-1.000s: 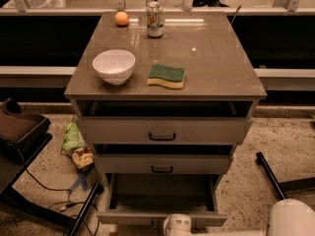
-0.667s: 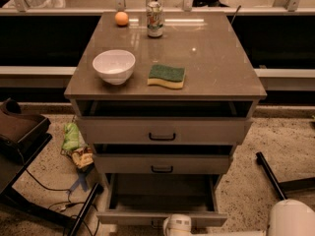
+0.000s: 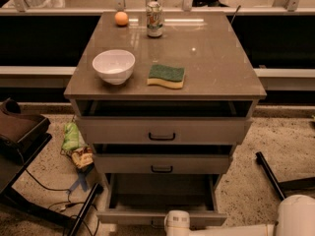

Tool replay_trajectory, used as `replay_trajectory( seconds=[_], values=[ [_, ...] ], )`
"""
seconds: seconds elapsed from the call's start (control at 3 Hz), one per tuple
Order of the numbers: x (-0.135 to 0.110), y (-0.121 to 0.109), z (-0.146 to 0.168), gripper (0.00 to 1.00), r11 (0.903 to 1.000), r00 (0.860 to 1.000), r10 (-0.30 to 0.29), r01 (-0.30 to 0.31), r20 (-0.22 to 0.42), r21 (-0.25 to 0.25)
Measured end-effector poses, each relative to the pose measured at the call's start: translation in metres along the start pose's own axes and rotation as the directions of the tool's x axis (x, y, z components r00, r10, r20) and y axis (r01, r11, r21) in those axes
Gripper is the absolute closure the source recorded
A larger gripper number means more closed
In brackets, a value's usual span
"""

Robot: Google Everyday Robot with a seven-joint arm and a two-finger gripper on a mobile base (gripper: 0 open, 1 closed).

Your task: Open bottom drawer

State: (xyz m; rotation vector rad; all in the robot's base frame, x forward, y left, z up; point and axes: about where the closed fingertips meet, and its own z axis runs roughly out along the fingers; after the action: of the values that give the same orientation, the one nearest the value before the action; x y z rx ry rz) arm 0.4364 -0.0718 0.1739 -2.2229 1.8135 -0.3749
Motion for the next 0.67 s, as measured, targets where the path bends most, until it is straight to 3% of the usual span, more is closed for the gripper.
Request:
replay_trajectory(
  seconds=[0.67],
  values=[
    [0.022, -0.042, -0.048, 1.00, 0.9989, 0.994, -0.017, 0.021, -0.107, 0.042]
  ],
)
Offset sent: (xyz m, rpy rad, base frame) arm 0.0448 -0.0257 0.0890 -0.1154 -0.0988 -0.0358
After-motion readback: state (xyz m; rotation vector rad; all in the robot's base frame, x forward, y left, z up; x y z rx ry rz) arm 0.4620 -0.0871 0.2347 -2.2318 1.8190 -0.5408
